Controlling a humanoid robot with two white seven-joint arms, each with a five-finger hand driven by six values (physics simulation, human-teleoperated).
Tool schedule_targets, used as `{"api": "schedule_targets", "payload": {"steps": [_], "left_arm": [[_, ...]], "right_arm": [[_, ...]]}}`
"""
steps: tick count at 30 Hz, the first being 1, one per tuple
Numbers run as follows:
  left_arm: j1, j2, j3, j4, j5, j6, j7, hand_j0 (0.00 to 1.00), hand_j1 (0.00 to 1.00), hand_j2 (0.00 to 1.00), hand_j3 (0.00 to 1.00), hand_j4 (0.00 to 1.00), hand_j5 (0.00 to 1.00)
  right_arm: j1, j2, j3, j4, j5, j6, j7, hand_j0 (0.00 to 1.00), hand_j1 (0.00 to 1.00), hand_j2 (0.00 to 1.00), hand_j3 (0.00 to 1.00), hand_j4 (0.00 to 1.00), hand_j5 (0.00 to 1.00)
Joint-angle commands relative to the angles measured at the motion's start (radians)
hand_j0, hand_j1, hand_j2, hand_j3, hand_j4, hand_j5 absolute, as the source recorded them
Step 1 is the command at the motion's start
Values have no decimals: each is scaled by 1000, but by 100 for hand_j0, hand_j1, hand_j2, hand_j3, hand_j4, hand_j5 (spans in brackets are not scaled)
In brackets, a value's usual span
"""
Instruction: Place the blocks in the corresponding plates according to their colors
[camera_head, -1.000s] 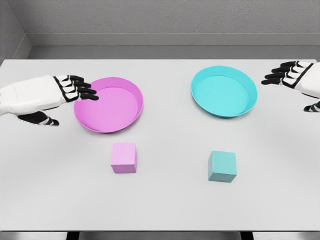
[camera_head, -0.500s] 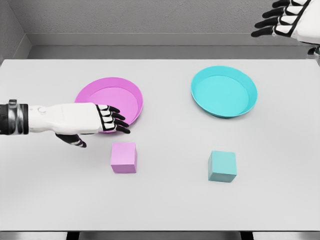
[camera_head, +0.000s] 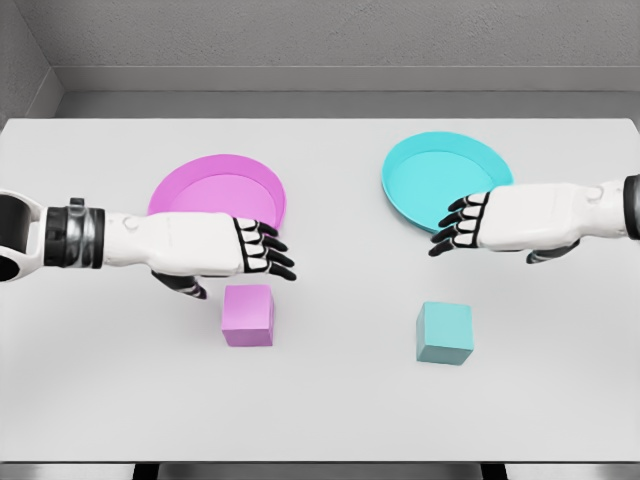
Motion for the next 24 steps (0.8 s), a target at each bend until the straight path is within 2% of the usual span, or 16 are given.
{"api": "schedule_targets", "payload": {"steps": [1,6,9,18,20,24], "left_arm": [[0,1,-1,0,-33,2,-12,100,100,100,100,100,100],[6,-30,-15,-1,-57,2,-34,100,100,100,100,100,100],[8,-31,-18,-1,-57,2,-34,100,100,100,100,100,100],[15,-36,-38,-1,-61,2,-34,100,100,100,100,100,100],[17,-37,-38,-1,-87,2,-34,100,100,100,100,100,100],[17,-37,-38,0,-96,2,-34,100,100,100,100,100,100]], "right_arm": [[0,37,5,0,-2,3,1,100,100,100,100,100,100],[0,83,5,-2,-2,3,1,99,99,99,99,99,99],[3,75,51,-3,-2,3,1,100,100,100,100,100,100],[18,26,61,-3,-2,3,1,100,100,100,100,100,100],[23,28,116,-3,0,3,1,100,100,100,100,100,100],[23,26,117,-3,0,3,1,100,100,100,100,100,100]]}}
